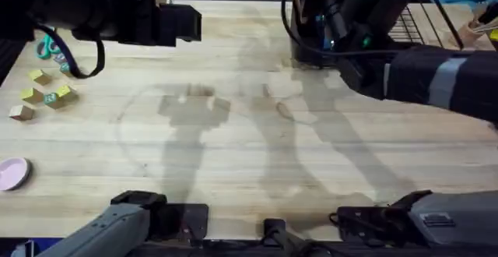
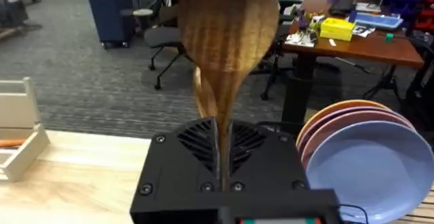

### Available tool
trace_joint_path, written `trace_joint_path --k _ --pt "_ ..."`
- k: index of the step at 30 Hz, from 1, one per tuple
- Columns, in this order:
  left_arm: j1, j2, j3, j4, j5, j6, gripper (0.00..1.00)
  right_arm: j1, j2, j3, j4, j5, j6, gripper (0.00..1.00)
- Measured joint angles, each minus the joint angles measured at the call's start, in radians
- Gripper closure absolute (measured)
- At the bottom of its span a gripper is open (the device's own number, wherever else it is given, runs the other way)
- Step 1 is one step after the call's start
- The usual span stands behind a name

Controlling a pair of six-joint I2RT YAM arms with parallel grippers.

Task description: Pick up the spoon on the table one by one and put them onto the rack

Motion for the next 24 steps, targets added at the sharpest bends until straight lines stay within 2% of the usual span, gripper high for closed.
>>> trace_joint_path --k 12,24 --pt "0.000 0.000 0.000 -0.003 0.000 0.000 0.007 0.000 0.000 0.000 -0.064 0.001 0.000 0.968" --pt "0.000 0.000 0.000 -0.003 0.000 0.000 0.007 0.000 0.012 0.000 -0.199 0.001 0.000 0.966"
